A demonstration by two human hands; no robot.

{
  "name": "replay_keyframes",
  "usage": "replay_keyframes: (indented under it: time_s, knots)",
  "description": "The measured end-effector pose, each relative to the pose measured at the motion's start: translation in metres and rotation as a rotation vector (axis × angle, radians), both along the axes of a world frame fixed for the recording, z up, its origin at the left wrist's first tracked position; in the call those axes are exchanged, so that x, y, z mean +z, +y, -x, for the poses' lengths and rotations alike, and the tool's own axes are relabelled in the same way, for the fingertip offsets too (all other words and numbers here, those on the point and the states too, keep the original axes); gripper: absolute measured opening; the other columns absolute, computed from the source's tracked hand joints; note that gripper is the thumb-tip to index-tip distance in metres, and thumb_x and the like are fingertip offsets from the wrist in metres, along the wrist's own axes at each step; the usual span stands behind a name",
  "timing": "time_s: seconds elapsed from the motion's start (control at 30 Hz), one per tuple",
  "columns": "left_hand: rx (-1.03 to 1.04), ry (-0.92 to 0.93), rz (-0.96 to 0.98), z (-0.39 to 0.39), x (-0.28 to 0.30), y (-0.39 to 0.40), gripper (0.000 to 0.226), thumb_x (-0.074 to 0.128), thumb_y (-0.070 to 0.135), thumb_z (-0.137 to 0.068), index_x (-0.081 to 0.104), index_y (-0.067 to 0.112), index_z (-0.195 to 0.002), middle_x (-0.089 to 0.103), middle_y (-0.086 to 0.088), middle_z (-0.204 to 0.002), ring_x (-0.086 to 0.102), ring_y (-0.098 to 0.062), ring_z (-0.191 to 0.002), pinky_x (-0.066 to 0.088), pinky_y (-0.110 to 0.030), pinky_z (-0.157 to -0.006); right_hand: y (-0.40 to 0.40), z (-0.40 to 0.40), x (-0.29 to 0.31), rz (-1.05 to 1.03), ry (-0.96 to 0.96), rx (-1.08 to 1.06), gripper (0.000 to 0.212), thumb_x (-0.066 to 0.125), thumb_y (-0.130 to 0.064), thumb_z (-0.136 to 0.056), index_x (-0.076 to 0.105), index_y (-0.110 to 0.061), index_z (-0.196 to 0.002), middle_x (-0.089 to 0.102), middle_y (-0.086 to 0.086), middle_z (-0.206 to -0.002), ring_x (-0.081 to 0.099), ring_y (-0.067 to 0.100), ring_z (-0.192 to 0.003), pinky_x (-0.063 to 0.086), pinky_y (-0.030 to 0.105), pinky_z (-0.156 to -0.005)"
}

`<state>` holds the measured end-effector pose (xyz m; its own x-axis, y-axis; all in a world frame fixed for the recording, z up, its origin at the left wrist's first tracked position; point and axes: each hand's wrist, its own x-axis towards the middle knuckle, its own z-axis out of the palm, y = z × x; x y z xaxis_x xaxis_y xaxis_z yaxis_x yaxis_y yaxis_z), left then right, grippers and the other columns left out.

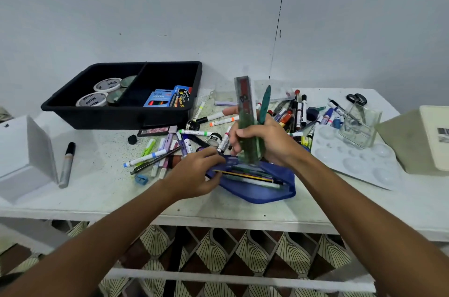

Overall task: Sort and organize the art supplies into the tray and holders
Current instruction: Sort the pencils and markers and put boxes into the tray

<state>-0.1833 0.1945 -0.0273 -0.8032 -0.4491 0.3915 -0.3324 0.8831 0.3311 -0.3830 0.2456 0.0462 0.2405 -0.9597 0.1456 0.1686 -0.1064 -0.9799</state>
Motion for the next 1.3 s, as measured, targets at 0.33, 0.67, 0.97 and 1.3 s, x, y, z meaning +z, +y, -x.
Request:
replay_keyframes:
  time_s: [0.33,0.67,0.97,1.3]
  knots:
    - [0.001,0.084,-0.311,0.018,0.034,-0.004,0.030,0.076,0.025,-0.062,0.068,0.027,-0.091,0.061,-0.001,-0.081,0.058,-0.017,-0.070,0.052,-0.035,-0.062,0.021,0.007,-0.013,0.091,0.750,0.119,0.032,0.055,0.006,-0.088,0.063,-0.017,-0.108,0.066,-0.015,-0.090,0.062,-0.006,-0.081,0.042,0.007,-0.075]
    - [0.106,0.007,-0.600,0.016,0.038,-0.015,0.060,0.086,0.006,-0.064,0.062,0.009,-0.119,0.065,-0.001,-0.109,0.065,-0.010,-0.100,0.055,-0.021,-0.082,0.010,0.029,-0.019,-0.079,1.437,0.177,0.025,0.050,-0.008,-0.088,0.059,-0.031,-0.094,0.063,0.003,-0.098,0.059,0.024,-0.085,0.052,0.041,-0.076]
    - [0.106,-0.033,-0.598,0.021,0.044,-0.013,0.058,0.085,0.007,-0.067,0.062,0.009,-0.120,0.059,0.009,-0.103,0.058,0.009,-0.089,0.049,-0.007,-0.069,-0.005,0.027,-0.018,-0.158,1.529,0.161,0.035,0.065,-0.011,-0.085,0.065,-0.014,-0.120,0.065,0.010,-0.112,0.061,0.027,-0.094,0.053,0.036,-0.081]
    - [0.131,-0.067,-0.622,0.024,0.041,-0.018,0.058,0.084,0.010,-0.069,0.060,0.012,-0.123,0.058,0.008,-0.109,0.056,0.007,-0.092,0.050,-0.009,-0.068,0.004,0.031,-0.020,0.094,1.489,-0.017,0.034,0.082,-0.038,-0.069,0.060,-0.016,-0.083,0.061,0.002,-0.085,0.056,0.020,-0.075,0.037,0.028,-0.054]
